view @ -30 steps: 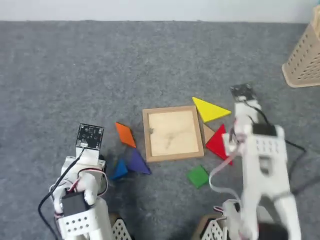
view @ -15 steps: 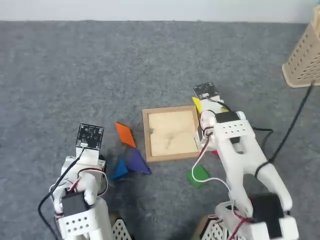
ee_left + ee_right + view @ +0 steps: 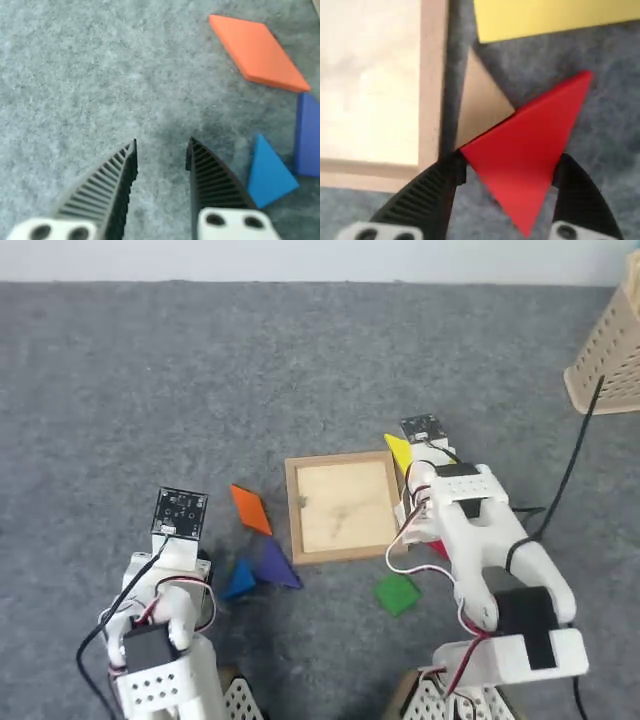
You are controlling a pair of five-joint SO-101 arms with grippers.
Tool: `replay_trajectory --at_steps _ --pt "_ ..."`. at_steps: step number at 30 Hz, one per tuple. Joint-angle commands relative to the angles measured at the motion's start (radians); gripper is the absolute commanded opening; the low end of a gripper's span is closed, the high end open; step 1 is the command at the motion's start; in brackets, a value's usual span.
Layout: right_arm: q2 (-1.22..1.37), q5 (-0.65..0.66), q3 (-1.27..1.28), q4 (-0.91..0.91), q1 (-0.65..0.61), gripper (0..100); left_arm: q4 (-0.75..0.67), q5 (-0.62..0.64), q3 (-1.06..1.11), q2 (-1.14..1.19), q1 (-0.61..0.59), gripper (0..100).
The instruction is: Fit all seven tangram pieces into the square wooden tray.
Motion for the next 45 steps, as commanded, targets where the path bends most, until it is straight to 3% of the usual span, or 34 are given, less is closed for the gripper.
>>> replay_trajectory --at_steps 1,8,14,18,27,39,45 --pt "0.012 -0.038 -0.063 -0.019 0.048 27.8 0.002 -0.011 -0.007 -0.02 -0.005 15" --pt "-0.015 -0.089 -0.101 0.061 0.136 27.8 0.002 -0.011 -0.007 -0.02 -0.003 15" --pt "-0.113 -0.095 -0.16 0.133 0.127 27.8 0.002 -0.011 -0.007 -0.02 -0.003 15" --pt "-0.139 -0.192 -0.176 0.113 0.127 27.8 0.002 -0.011 -0.007 -0.02 -0.003 15" --pt "0.03 -0.282 -0.253 0.061 0.079 27.9 0.002 -0.011 -0.007 -0.02 -0.003 15" --pt "0.199 -0.278 -0.304 0.07 0.088 28.1 0.002 -0.011 -0.007 -0.02 -0.003 15" --pt "0.202 -0.213 -0.301 0.134 0.09 28.1 0.002 -0.011 -0.007 -0.02 -0.003 15"
